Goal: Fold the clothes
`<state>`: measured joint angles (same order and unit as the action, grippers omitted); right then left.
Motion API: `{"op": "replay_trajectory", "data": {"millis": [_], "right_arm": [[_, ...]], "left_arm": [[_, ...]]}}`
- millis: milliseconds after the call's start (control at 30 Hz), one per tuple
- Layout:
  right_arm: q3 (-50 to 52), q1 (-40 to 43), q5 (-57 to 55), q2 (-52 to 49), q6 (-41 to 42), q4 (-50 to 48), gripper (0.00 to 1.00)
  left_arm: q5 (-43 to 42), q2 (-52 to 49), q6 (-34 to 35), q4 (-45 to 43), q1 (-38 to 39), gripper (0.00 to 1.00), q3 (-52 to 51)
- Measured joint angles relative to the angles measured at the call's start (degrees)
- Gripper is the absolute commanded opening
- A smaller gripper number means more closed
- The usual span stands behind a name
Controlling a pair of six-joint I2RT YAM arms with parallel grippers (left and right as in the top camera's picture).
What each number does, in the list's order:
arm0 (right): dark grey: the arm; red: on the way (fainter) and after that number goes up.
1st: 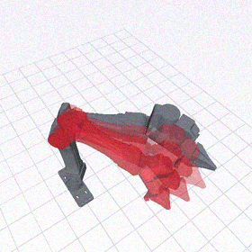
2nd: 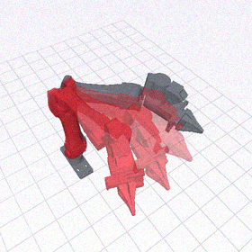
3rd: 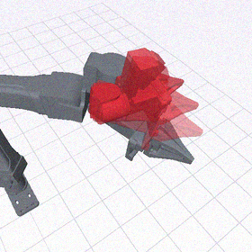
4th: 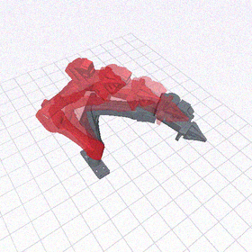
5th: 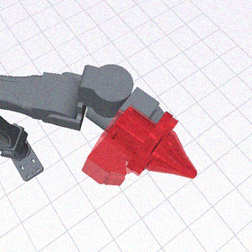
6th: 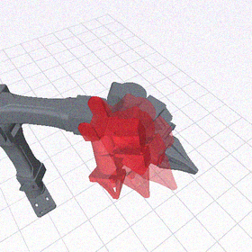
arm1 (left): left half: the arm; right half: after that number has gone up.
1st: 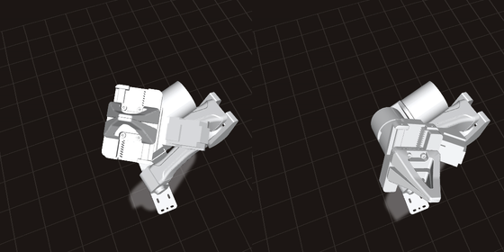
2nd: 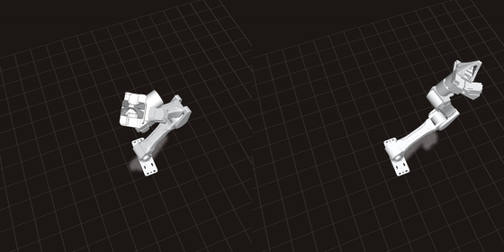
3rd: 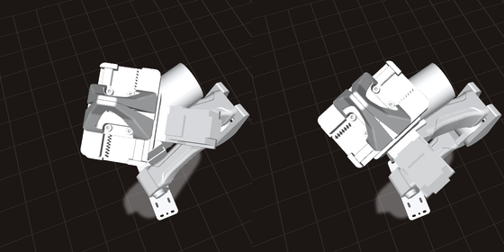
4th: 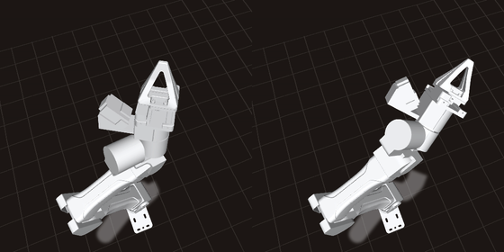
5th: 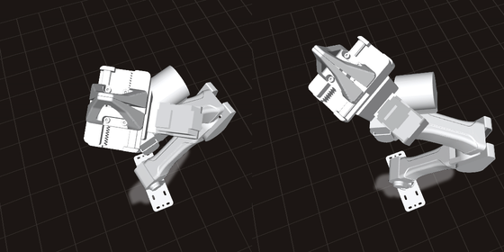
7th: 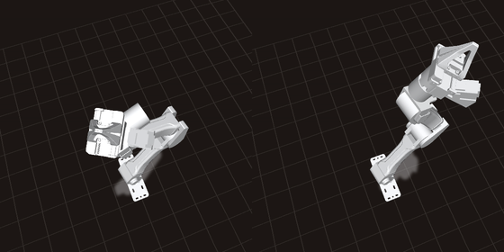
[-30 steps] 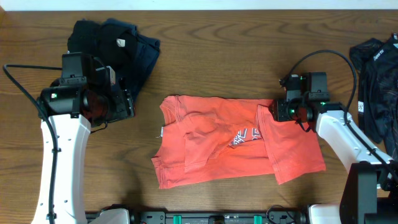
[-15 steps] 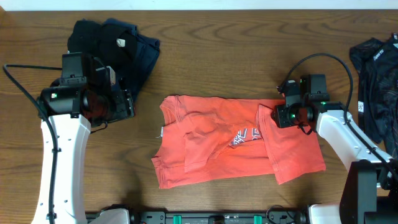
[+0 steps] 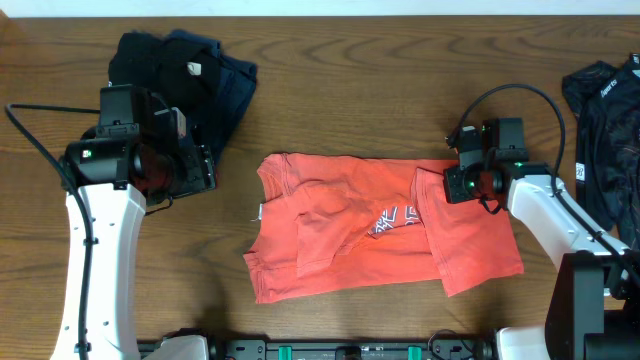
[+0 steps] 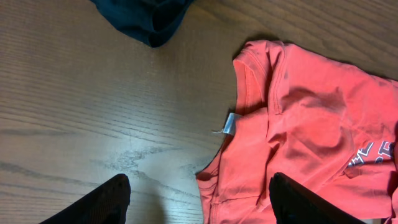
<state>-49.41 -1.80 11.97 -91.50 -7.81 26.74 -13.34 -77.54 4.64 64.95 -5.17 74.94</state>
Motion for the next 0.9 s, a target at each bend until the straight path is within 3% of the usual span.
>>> {"op": "replay_trajectory", "data": {"millis": [467,900], "right_arm": [[-4.9,5.8,0.0,0.1,0.7,2.8,0.01],[-4.9,7.4,0.0,0.1,4.7,-1.3,0.01]], "left_arm": [[0.0,0.0,0.0,0.0,0.0,0.74,0.0],[0.0,0.0,0.0,0.0,0.0,0.74,0.0]]}}
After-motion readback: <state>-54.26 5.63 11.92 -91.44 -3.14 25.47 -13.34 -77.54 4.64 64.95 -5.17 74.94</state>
